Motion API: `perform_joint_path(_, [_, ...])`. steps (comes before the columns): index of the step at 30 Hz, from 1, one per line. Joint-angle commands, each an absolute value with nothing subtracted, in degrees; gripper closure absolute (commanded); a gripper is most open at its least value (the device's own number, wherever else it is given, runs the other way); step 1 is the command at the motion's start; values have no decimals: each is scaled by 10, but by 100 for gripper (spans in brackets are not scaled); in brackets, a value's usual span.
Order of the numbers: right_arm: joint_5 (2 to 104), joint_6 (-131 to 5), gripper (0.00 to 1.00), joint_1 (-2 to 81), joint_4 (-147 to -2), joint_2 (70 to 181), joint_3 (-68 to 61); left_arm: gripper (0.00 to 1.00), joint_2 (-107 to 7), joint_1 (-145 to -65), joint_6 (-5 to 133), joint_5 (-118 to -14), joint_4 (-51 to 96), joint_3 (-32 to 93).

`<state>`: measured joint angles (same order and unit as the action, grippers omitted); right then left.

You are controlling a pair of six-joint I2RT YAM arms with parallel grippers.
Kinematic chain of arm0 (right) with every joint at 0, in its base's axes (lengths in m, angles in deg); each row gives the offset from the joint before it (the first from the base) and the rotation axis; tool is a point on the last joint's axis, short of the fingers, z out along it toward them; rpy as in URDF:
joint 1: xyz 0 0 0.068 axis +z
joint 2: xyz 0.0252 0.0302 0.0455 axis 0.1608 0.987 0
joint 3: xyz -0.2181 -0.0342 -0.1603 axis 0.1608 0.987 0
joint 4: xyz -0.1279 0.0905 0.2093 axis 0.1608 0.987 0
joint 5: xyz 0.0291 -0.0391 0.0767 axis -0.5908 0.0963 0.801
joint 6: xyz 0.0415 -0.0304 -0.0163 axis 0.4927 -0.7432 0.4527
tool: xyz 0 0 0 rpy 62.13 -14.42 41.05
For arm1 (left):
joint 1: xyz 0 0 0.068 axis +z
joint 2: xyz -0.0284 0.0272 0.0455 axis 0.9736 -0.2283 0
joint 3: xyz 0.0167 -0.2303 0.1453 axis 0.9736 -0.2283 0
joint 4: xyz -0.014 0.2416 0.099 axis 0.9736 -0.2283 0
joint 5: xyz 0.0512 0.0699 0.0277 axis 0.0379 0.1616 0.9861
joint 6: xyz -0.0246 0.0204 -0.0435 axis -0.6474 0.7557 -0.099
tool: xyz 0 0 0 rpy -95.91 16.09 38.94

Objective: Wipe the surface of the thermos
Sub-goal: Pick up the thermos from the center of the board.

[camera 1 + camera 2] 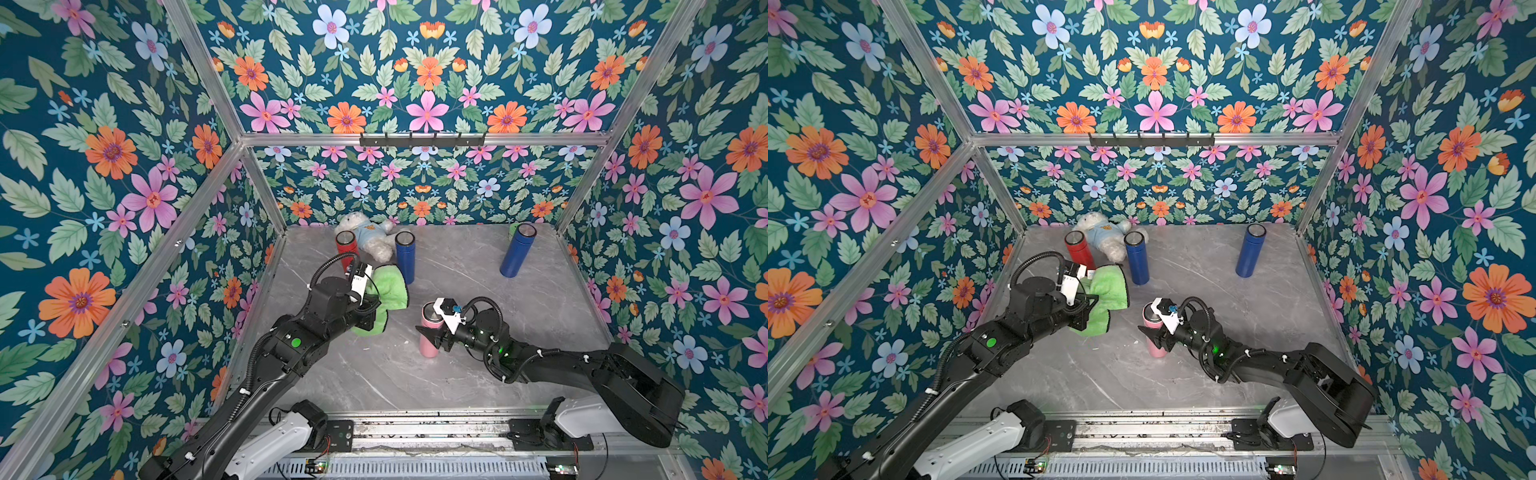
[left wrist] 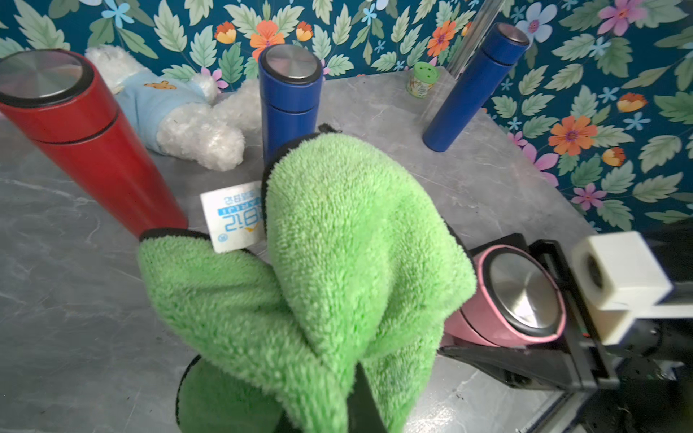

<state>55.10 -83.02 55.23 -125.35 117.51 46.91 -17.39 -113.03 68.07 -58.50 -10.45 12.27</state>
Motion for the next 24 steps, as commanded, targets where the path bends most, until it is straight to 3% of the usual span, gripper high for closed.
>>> perform_joint_path(1, [564, -815, 74, 553, -1332, 1182, 467, 100, -181, -1135, 676, -629, -95, 130])
perform_joint_path(3, [569, -815, 99, 553, -1326, 1184, 461, 100, -188, -1149, 676, -629, -95, 137])
perform_joint_path(13, [587, -825, 100, 553, -1261, 1186, 424, 100, -320, -1274, 683, -576, -170, 276])
perform_joint_path(24, [570, -832, 100, 554, -1246, 1186, 416, 100, -401, -1283, 652, -618, -130, 252])
